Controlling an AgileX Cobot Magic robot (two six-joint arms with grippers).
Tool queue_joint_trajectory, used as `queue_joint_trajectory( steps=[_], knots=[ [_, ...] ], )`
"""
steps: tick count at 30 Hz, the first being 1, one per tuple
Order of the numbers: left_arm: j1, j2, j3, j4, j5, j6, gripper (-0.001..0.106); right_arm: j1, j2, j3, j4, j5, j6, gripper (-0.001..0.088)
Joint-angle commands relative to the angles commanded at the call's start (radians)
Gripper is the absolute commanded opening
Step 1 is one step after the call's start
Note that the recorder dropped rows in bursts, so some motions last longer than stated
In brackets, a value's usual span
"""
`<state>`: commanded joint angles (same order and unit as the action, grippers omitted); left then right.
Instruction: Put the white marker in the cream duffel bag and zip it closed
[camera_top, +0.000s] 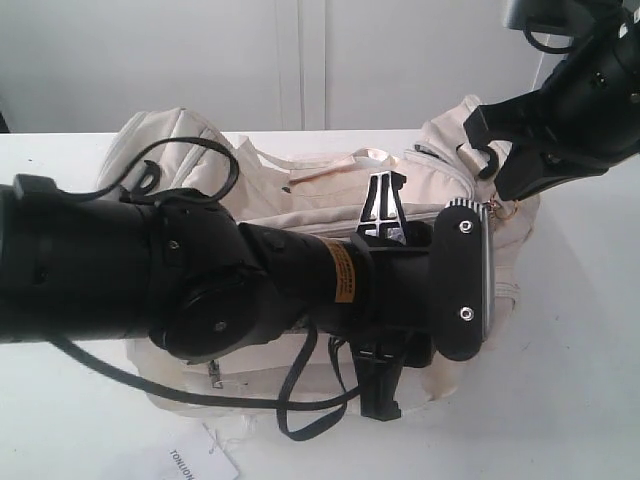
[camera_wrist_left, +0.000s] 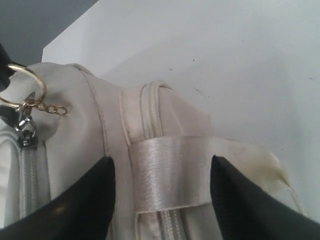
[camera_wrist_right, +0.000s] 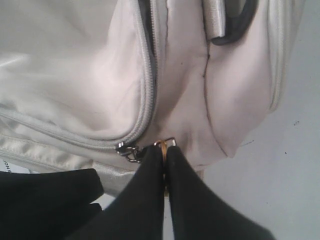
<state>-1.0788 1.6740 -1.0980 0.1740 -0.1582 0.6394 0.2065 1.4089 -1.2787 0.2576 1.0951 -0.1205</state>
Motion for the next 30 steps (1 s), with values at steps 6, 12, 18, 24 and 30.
queue_joint_trajectory(
  steps=[6,12,18,24,30],
  knots=[
    [0.009,0.032,-0.002,0.000,-0.006,0.045,0.060,0.000,0.000,0.000,0.007,0.000,0.000,0.0000],
    [0.057,0.047,-0.002,-0.010,-0.014,0.045,0.060,0.000,0.000,0.000,0.009,0.000,0.000,0.0000],
    [0.070,0.047,-0.002,-0.010,-0.014,0.045,0.049,0.000,0.000,0.000,0.008,-0.002,0.000,0.0000],
    [0.070,0.047,-0.002,-0.010,-0.010,0.045,0.008,0.000,0.000,0.000,0.008,-0.016,0.000,0.0000],
    [0.070,0.047,-0.002,-0.010,0.024,0.045,0.000,0.000,0.000,0.000,0.008,-0.090,0.000,0.0000]
  ],
)
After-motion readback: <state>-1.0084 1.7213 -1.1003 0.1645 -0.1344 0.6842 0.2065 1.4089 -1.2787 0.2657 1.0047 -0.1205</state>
